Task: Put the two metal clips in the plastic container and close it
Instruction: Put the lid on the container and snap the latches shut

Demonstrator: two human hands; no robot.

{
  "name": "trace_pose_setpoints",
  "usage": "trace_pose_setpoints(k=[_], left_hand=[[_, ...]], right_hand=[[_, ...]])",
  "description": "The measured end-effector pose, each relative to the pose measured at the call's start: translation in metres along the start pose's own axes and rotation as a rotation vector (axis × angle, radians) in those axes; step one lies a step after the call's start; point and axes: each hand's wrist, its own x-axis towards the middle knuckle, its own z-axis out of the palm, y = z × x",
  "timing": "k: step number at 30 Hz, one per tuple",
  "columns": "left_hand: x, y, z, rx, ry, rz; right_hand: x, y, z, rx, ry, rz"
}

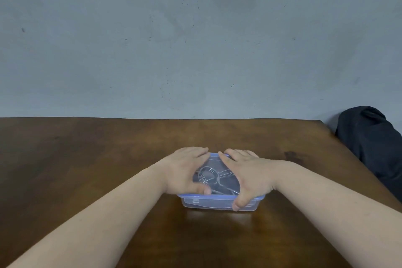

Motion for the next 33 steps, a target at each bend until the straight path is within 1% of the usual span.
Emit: trace_pose_setpoints(k=[1, 3, 6, 9, 12, 15, 20, 22, 30, 33], left_hand=[[-0.003, 0.005, -0.002, 0.040, -0.083, -0.003], [-0.004, 0.010, -0.002, 0.114, -0.148, -0.029], [0.000, 0.014, -0.004, 0.148, -0.139, -0.051], [0.005, 0.014, -0.004, 0.175, -0.122, -0.038], [0.009, 0.014, -0.005, 0.194, -0.138, -0.035], [0.011, 0.013, -0.007, 0.175, -0.146, -0.043], [0.008, 0.013, -0.003, 0.154, -0.113, -0.045], [0.005, 0.015, -0.005, 0.137, -0.127, -0.053], [-0.010, 0.014, -0.007, 0.028, -0.165, -0.078], [-0.015, 0.011, -0.013, -0.029, -0.151, -0.091]], right_hand=[[0.000, 0.000, 0.001, 0.004, 0.006, 0.001], [0.001, 0.000, 0.001, 0.004, 0.012, 0.005], [0.000, -0.001, -0.002, -0.007, 0.012, 0.006], [0.002, -0.001, -0.003, -0.023, 0.012, -0.002], [0.006, 0.000, -0.004, -0.028, 0.023, -0.016], [0.007, 0.000, -0.003, -0.029, 0.038, -0.016], [0.001, -0.001, 0.001, -0.019, 0.046, -0.004], [-0.001, -0.001, 0.001, -0.001, 0.045, -0.006], [-0.016, 0.001, 0.005, 0.012, 0.076, -0.039], [-0.025, 0.002, 0.002, 0.064, 0.100, -0.017]])
